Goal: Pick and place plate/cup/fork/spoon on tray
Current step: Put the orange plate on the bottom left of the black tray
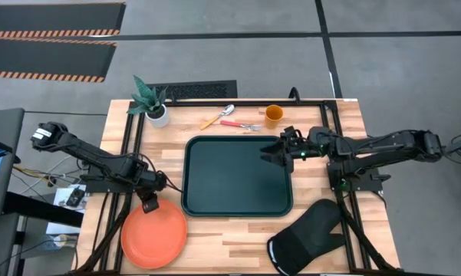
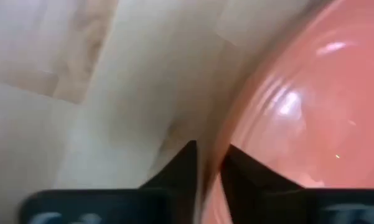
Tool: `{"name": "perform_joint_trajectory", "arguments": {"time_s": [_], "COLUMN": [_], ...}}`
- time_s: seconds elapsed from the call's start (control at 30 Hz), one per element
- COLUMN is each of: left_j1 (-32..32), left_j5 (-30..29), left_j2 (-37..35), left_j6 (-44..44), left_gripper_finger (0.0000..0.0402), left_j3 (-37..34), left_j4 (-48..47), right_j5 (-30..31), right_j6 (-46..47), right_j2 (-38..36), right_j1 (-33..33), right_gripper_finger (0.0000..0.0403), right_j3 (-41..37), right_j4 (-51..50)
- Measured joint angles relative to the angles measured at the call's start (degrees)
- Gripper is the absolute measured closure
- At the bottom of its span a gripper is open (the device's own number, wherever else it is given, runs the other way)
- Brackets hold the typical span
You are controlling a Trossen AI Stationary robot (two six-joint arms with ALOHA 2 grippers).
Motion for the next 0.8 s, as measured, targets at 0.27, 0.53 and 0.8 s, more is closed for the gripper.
{"name": "perform_joint_trajectory", "arguments": {"time_s": [0.27, 0.53, 0.8], "left_j1": [-0.05, -2.00, -0.53], "left_j5": [10.37, 14.80, -3.15], "left_j2": [-0.02, -0.02, -0.04], "left_j6": [-0.98, -5.70, -22.98], "left_gripper_finger": [0.0399, 0.0401, 0.0401], "left_j3": [0.36, 7.13, 19.36], "left_j4": [1.81, 1.94, 1.94], "right_j5": [0.00, 0.10, 1.67], "right_j6": [-0.04, 1.13, 8.30], "right_j2": [0.00, 0.00, 4.54], "right_j1": [0.00, 0.00, -1.70], "right_gripper_finger": [0.0154, 0.0154, 0.0154], "right_j3": [0.00, 0.00, 0.52], "right_j4": [-0.04, -0.76, -0.18]}}
